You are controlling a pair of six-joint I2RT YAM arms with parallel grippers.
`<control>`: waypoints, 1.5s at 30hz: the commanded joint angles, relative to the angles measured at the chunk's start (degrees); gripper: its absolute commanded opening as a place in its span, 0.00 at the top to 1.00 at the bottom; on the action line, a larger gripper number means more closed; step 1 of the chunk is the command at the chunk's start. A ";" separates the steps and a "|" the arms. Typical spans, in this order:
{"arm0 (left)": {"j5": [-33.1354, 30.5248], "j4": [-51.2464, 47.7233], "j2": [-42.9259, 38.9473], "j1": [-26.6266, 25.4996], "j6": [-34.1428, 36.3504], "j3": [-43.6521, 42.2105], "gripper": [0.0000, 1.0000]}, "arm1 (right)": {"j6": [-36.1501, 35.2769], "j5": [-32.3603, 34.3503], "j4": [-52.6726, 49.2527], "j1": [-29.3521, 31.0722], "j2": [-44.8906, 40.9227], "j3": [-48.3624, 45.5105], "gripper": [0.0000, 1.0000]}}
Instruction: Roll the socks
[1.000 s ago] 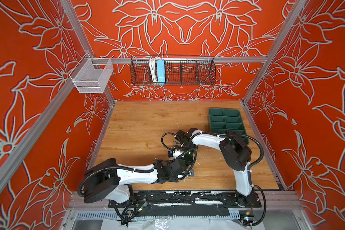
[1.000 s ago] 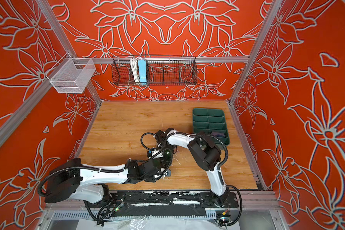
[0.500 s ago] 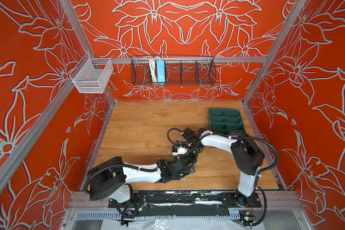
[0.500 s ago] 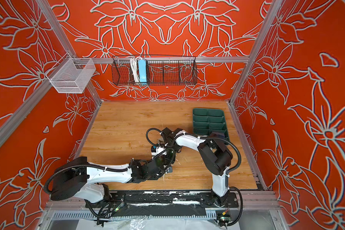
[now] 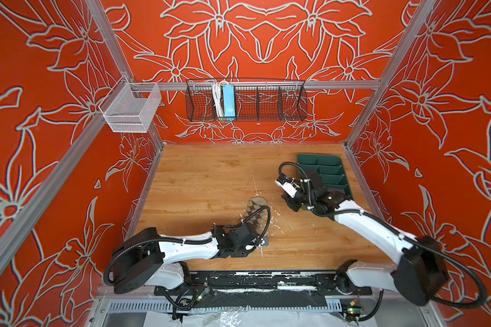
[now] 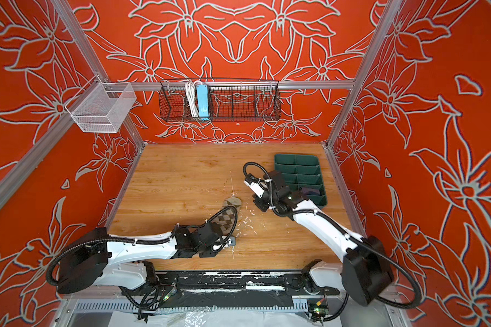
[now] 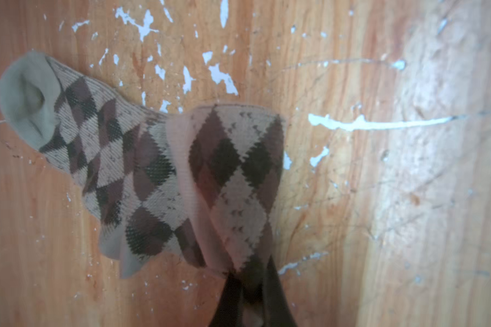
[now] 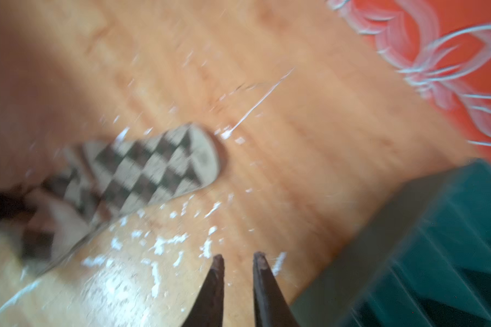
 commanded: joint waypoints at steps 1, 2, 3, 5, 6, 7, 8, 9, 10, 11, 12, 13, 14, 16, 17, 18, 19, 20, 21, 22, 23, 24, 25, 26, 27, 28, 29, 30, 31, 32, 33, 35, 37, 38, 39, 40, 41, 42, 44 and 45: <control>6.77 -5.94 -0.89 2.20 2.10 1.50 1.00 | 0.98 7.17 11.80 0.28 -6.01 -4.36 0.71; 8.48 -6.83 -0.77 2.97 2.37 1.93 1.00 | -0.19 5.15 12.39 0.32 -7.30 -5.17 0.72; 11.09 -8.08 -0.79 4.12 3.02 2.42 1.00 | -1.95 2.16 12.55 0.33 -8.96 -5.95 0.72; 15.51 -10.45 -0.18 6.55 4.26 3.53 1.00 | -5.50 -5.01 11.36 0.35 -11.36 -7.04 0.72; 18.70 -12.53 0.49 8.10 5.25 4.61 1.00 | -6.98 -8.81 10.22 0.43 -12.42 -7.37 0.72; 22.00 -14.90 1.59 9.63 6.16 6.07 1.00 | -7.95 -11.60 8.75 0.43 -13.43 -7.23 0.73; 24.12 -16.83 2.77 10.80 6.90 7.53 1.00 | -8.12 -12.83 7.81 0.44 -14.16 -7.09 0.73; 25.76 -19.09 4.42 11.94 7.21 9.22 1.00 | -7.23 -12.80 7.42 0.37 -14.98 -6.96 0.73; 27.92 -21.36 6.22 13.26 7.63 10.94 1.00 | -6.65 -12.63 7.29 0.41 -15.81 -6.83 0.73; 29.96 -23.49 7.82 14.36 8.48 12.36 1.00 | -6.63 -12.77 7.15 0.42 -16.55 -6.87 0.73; 31.15 -25.39 9.78 15.48 8.74 13.95 1.00 | -6.88 -13.25 6.86 0.43 -17.46 -6.82 0.73; 32.03 -26.99 11.63 16.39 9.00 15.52 1.00 | -7.84 -14.25 6.05 0.40 -18.41 -6.79 0.73; 33.14 -28.26 13.06 17.11 9.12 16.86 1.00 | -9.11 -15.88 5.09 0.43 -19.14 -6.81 0.73; 35.35 -30.21 15.93 18.32 9.18 19.55 1.00 | -14.24 -21.70 0.96 0.57 -20.47 -6.63 0.73; 36.11 -30.67 17.05 18.69 8.94 20.43 1.00 | -16.88 -24.15 -1.28 0.77 -20.80 -6.49 0.73; 37.27 -31.77 18.43 19.12 9.24 21.74 1.00 | -20.60 -25.89 -4.69 1.42 -20.99 -6.43 0.73; 37.63 -32.65 19.81 19.32 9.14 22.97 1.00 | -24.37 -25.82 -8.08 2.76 -21.04 -6.35 0.73; 37.60 -33.23 20.95 19.49 8.93 23.87 1.00 | -27.37 -24.45 -10.99 4.60 -20.90 -6.27 0.73; 37.77 -34.32 22.47 19.66 9.00 25.08 1.00 | -30.86 -21.68 -13.98 7.51 -20.77 -6.30 0.73; 37.69 -35.11 23.82 19.74 8.81 26.01 1.00 | -33.76 -17.88 -16.24 10.97 -20.25 -6.38 0.72; 37.24 -35.30 24.88 19.85 8.31 26.65 1.00 | -35.69 -14.79 -17.56 14.07 -19.79 -6.67 0.71; 36.91 -35.50 25.87 20.00 7.93 27.26 1.00 | -37.18 -11.95 -18.58 17.40 -19.01 -6.94 0.70; 37.07 -35.93 26.61 20.20 7.81 27.74 1.00 | -37.42 -10.22 -18.77 20.02 -18.22 -7.28 0.69; 37.00 -35.84 27.02 20.36 7.51 28.04 1.00 | -36.90 -9.56 -18.21 22.08 -17.59 -7.73 0.68; 36.74 -35.48 27.24 20.46 7.03 28.22 1.00 | -36.02 -9.30 -16.50 24.03 -16.83 -8.60 0.67; 36.88 -35.37 27.33 20.60 6.91 28.33 1.00 | -35.03 -9.26 -14.11 26.05 -15.92 -9.77 0.67; 36.98 -35.09 27.37 20.71 6.84 28.33 1.00 | -34.04 -9.01 -11.36 27.80 -15.16 -10.78 0.65; 36.90 -34.73 27.29 20.73 6.61 28.34 1.00 | -33.14 -8.39 -8.12 29.79 -13.89 -12.21 0.63; 36.87 -34.45 27.11 20.82 6.47 28.40 1.00 | -32.39 -7.80 -4.77 31.55 -12.25 -13.30 0.61; 36.98 -34.48 27.13 20.90 6.62 28.42 1.00 | -31.78 -7.23 -1.88 32.69 -10.86 -14.12 0.58; 36.94 -34.57 27.18 20.90 6.66 28.65 1.00 | -31.10 -6.57 1.28 33.54 -9.08 -14.87 0.55; 36.96 -34.67 27.21 20.99 6.72 28.94 1.00 | -30.20 -4.06 7.52 34.32 -5.30 -15.87 0.50; 37.04 -34.75 27.33 21.08 6.82 29.21 1.00 | -30.23 -1.20 12.45 34.39 -1.11 -15.84 0.47; 36.98 -34.84 27.30 21.08 6.82 29.30 1.00 | -29.85 0.38 14.54 34.36 0.67 -15.65 0.47; 36.96 -34.85 27.25 21.16 6.90 29.37 1.00 | -29.66 1.91 16.15 34.32 2.58 -15.25 0.47; 36.89 -34.84 27.26 21.17 6.82 29.39 1.00 | -29.44 3.47 17.95 34.31 4.78 -15.05 0.47; 36.96 -34.84 27.31 21.17 6.89 29.39 1.00 | -29.45 4.45 19.26 34.31 6.40 -14.89 0.46; 36.98 -34.85 27.33 21.19 6.91 29.47 1.00 | -29.89 4.71 19.67 34.36 8.23 -14.49 0.47; 36.91 -34.84 27.33 21.25 6.84 29.48 1.00 | -30.03 5.53 20.81 34.36 11.34 -14.09 0.48; 36.98 -34.80 27.32 21.26 6.82 29.48 1.00 | -30.11 5.23 20.44 34.36 12.72 -13.54 0.49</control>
